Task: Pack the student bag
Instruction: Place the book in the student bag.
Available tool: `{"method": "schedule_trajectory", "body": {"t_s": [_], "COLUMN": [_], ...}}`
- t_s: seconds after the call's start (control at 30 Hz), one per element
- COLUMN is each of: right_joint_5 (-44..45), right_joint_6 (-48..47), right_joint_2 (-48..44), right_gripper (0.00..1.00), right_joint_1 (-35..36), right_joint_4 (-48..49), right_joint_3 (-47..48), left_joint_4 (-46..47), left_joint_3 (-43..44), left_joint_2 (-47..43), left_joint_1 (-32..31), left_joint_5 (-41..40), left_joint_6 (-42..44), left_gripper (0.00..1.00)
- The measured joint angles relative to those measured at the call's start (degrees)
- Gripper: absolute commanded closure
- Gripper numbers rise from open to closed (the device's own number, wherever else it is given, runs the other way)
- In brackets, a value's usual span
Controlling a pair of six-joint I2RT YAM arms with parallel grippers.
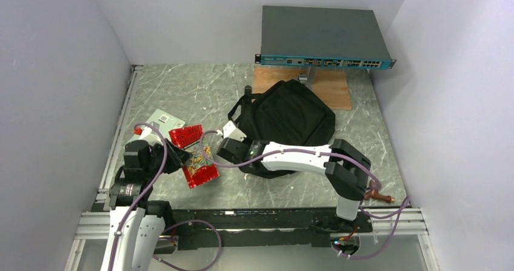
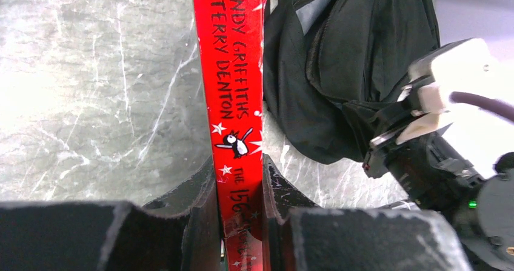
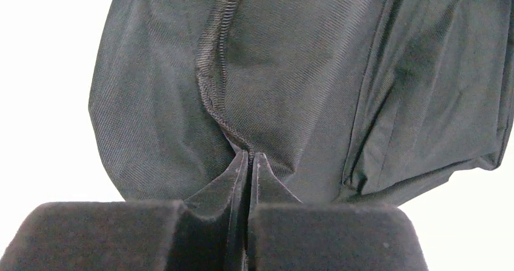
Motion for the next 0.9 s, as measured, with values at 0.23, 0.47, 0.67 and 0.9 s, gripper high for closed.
{"method": "schedule_trajectory", "body": {"t_s": [0.23, 0.47, 0.67, 0.9], "right_joint_5": [-6.3, -26.7, -36.9, -43.1], "right_joint_6": [0.7, 8.8, 15.7, 20.2], "right_joint_2": [-10.4, -35.8, -42.8, -43.4], "right_gripper": [1.0, 1.0, 1.0, 1.0], "right_joint_1": [-4.5, -18.2, -23.1, -23.8], "right_joint_4": [0.9, 15.9, 24.7, 28.3], "right_joint_3": [-2.1, -15.9, -19.4, -21.1], "left_joint_4": [5.1, 24.2, 39.1, 49.7], "left_joint_3": [-1.2, -10.4, -15.8, -12.5], "left_joint_2": [3.6, 3.5, 8.1, 22.8], "left_joint_1": [0.0, -0.3, -5.8, -22.4], "left_joint_5": [6.3, 16.9, 17.9, 11.8], "left_joint_6": [-2.2, -16.7, -31.0, -40.6], "left_gripper": [1.0, 1.0, 1.0, 1.0]}}
